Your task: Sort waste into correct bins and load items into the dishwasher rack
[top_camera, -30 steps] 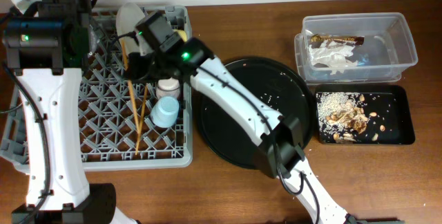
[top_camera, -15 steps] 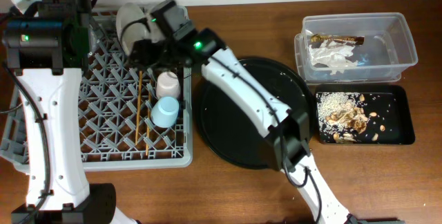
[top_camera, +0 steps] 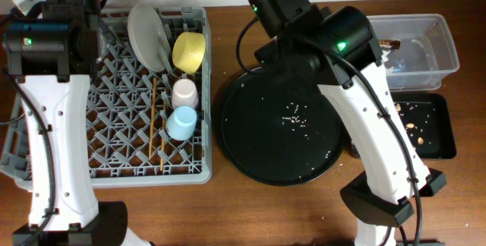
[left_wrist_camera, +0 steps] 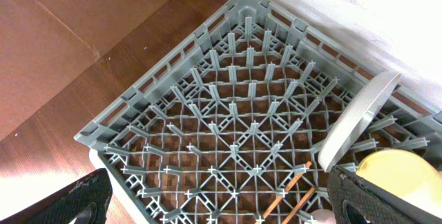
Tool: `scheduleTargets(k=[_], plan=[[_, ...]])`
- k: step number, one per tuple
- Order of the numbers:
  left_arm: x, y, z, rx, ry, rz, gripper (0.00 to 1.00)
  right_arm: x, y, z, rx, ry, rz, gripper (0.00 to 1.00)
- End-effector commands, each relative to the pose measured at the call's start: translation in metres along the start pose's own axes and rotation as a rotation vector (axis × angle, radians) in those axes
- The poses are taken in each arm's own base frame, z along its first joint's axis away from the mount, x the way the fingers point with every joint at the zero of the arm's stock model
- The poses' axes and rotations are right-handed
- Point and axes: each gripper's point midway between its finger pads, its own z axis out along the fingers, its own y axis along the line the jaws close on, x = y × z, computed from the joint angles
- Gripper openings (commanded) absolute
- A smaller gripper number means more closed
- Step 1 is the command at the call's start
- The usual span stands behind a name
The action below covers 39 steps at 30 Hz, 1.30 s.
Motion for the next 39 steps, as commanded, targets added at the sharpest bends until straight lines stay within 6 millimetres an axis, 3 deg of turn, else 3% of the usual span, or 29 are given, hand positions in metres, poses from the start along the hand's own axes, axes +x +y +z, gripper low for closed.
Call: scheduleTargets(k=[1, 3, 8, 11, 14, 19, 24, 31, 39], plan=[[-0.002, 0.002, 0.002, -0.016, -0.006, -0.011, 0.99, 0.003, -0.029, 0.0, 0.168, 0.018, -0.047, 0.98], [-0.002, 0.002, 0.002, -0.016, -0.006, -0.011, 0.99, 0.006, -0.04, -0.002, 0.169, 0.013, 0.039, 0.98], [-0.002, 0.002, 0.002, -0.016, -0.006, -0.011, 0.99, 0.025, -0.071, -0.006, -0.026, 0.01, 0.322, 0.99], [-0.002, 0.002, 0.002, -0.016, -0.006, -0.011, 0.99, 0.035, -0.098, -0.003, 0.003, 0.019, 0.389, 0.98], [-0.002, 0.002, 0.002, -0.016, -0.006, -0.011, 0.99, 0.03, -0.123, -0.018, 0.038, -0.069, 0.457, 0.99], [-0.002, 0.002, 0.002, -0.016, -0.006, -0.011, 0.99, 0.026, -0.139, -0.047, 0.08, -0.205, 0.504, 0.98], [-0.002, 0.002, 0.002, -0.016, -0.006, -0.011, 0.99, 0.053, -0.14, -0.054, 0.119, -0.286, 0.542, 0.98], [-0.002, 0.002, 0.002, -0.016, -0.006, -0.011, 0.99, 0.123, -0.128, -0.019, 0.131, -0.447, 0.651, 0.98], [-0.002, 0.002, 0.002, -0.016, -0.006, -0.012, 0.99, 0.22, -0.064, 0.044, 0.106, -0.604, 0.683, 0.99]])
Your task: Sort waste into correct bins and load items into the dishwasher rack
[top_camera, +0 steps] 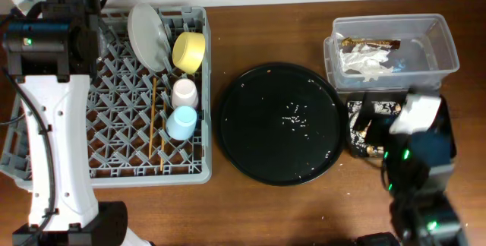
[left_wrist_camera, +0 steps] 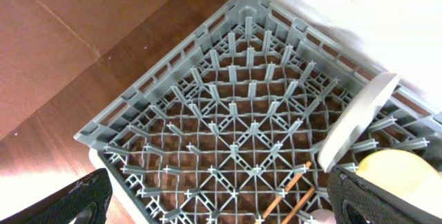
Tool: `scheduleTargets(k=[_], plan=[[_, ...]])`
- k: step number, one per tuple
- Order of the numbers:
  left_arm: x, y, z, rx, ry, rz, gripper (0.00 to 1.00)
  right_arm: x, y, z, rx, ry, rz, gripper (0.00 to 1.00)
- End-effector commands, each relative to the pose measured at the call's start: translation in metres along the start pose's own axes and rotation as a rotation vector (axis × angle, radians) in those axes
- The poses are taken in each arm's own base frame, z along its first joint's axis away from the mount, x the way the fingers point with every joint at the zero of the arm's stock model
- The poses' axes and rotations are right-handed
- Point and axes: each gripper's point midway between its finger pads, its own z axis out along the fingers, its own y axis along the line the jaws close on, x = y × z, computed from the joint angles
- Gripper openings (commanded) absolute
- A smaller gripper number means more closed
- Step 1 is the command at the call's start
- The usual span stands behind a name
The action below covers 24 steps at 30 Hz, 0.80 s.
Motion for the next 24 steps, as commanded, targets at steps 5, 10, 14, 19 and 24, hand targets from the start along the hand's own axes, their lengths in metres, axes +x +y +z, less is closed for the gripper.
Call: scheduleTargets(k=[5, 10, 14, 19, 24], plan=[[-0.002, 0.002, 0.002, -0.015, -0.008, -0.009, 0.99, 0.092, -0.007, -0.01, -0.051, -0.064, 0.028, 0.99], [-0.002, 0.002, 0.002, -0.015, -0.008, -0.009, 0.99, 0.116, -0.006, -0.011, -0.076, -0.099, 0.036, 0.98], [-0.002, 0.002, 0.002, -0.015, -0.008, -0.009, 0.99, 0.133, 0.0, -0.007, -0.113, -0.094, 0.028, 0.99], [-0.002, 0.002, 0.002, -0.015, -0.008, -0.009, 0.99, 0.129, 0.002, -0.009, -0.123, -0.121, -0.012, 0.98], [-0.002, 0.002, 0.002, -0.015, -0.008, -0.009, 0.99, 0.129, 0.003, -0.009, -0.129, -0.121, -0.013, 0.98]])
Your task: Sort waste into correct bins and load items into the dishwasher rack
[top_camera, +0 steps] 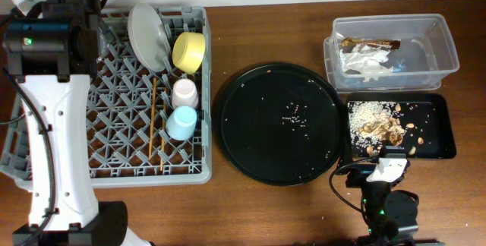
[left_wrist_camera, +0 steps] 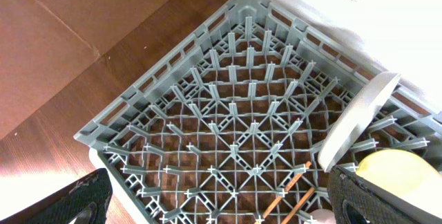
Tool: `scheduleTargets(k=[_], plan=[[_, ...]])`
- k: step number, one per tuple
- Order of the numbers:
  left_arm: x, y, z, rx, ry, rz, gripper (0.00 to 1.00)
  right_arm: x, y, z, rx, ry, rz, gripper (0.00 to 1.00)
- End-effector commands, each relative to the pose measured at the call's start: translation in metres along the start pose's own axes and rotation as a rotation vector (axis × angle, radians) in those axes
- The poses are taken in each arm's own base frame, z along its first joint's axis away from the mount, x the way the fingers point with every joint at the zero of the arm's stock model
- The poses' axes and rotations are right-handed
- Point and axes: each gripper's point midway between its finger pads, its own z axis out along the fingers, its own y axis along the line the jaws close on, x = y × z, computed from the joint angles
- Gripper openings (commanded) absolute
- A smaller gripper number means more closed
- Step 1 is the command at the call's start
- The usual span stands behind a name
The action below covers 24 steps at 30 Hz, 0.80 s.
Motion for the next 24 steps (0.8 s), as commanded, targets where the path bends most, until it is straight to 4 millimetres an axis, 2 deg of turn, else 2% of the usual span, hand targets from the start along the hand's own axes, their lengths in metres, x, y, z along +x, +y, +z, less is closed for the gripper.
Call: scheduleTargets(k=[1, 21, 24], plan=[[-0.0022, 0.0024, 0.0018, -0.015, -0.007, -0.009, 0.99, 0.002, 0.0008, 0.0006, -0.008, -0.004, -0.009, 0.98], [-0.0021, 0.0023, 0.0021, -0.016, -0.007, -0.008, 0.99, 0.002, 0.0008, 0.0006, -0.008, -0.004, -0.008, 0.98], [-0.0047, 0.0092, 0.0003, -0.047, -0.025, 0.002, 0.99, 0.002, 0.0008, 0.0006, -0.008, -0.004, -0.009, 0.98]])
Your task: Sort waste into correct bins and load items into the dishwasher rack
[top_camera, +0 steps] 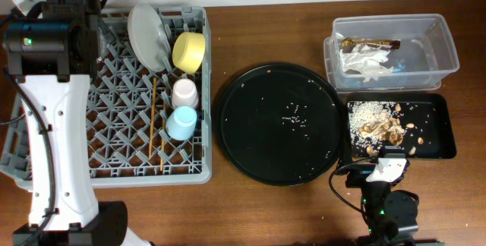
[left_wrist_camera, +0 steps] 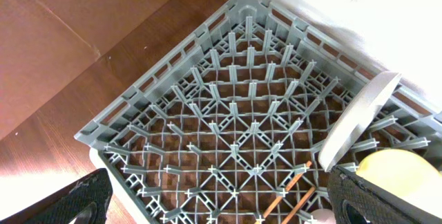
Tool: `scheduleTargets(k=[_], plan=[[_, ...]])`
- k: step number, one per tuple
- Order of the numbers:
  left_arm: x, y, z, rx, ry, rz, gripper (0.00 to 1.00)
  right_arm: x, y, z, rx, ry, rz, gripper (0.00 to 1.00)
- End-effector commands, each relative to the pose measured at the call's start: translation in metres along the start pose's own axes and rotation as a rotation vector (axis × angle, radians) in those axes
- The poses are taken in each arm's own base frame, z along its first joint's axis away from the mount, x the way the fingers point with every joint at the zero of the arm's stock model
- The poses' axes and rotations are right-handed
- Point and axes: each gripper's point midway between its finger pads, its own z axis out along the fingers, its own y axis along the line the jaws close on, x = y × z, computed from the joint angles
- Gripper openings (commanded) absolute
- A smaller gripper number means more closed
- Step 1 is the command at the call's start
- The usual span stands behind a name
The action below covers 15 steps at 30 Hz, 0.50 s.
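Observation:
The grey dishwasher rack (top_camera: 114, 166) stands at the left and holds a grey plate (top_camera: 146, 36), a yellow bowl (top_camera: 189, 50), a pink cup (top_camera: 184, 92), a blue cup (top_camera: 181, 122) and brown chopsticks (top_camera: 154, 117). My left arm (top_camera: 49, 102) lies over the rack's left side. In the left wrist view my left gripper (left_wrist_camera: 221, 210) is open above the rack (left_wrist_camera: 228, 124), nothing between its fingers (left_wrist_camera: 72, 200). The right arm (top_camera: 383, 200) is folded at the table's front edge, its gripper hidden.
A round black tray (top_camera: 279, 123) with crumbs sits in the middle. At the back right a clear bin (top_camera: 448, 48) holds wrappers. In front of it a black rectangular tray (top_camera: 437, 143) holds rice and food scraps. Brown table lies around them.
At first my right arm reached over the round black tray toward the bins. Then it had drawn back over the black scrap tray. After that it was folded at the front edge, where it stays. My left arm and the rack's load have not changed.

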Motion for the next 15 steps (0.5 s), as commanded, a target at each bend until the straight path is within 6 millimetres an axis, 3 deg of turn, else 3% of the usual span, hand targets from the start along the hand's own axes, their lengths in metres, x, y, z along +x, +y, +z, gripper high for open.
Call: scheduleTargets(k=[1, 3, 7, 11, 15], plan=[[-0.004, 0.009, 0.0, -0.046, -0.023, 0.004, 0.99, 0.002, 0.0, 0.001, -0.004, -0.004, -0.005, 0.98], [-0.005, 0.002, -0.003, -0.018, -0.032, -0.003, 0.99, 0.002, 0.0, 0.001, -0.004, -0.004, -0.005, 0.98], [-0.003, -0.044, -0.009, 0.171, -0.018, 0.003, 0.99, 0.002, 0.0, 0.001, -0.004, -0.004, -0.005, 0.98], [-0.021, -0.102, -0.008, 0.388, -0.125, 0.215, 0.99, 0.002, 0.0, 0.001, -0.004, -0.004, -0.005, 0.99], [-0.033, -0.141, -0.009, 0.487, -0.269, 0.385, 0.99, 0.002, 0.0, 0.001, -0.004, -0.004, -0.005, 0.98]])
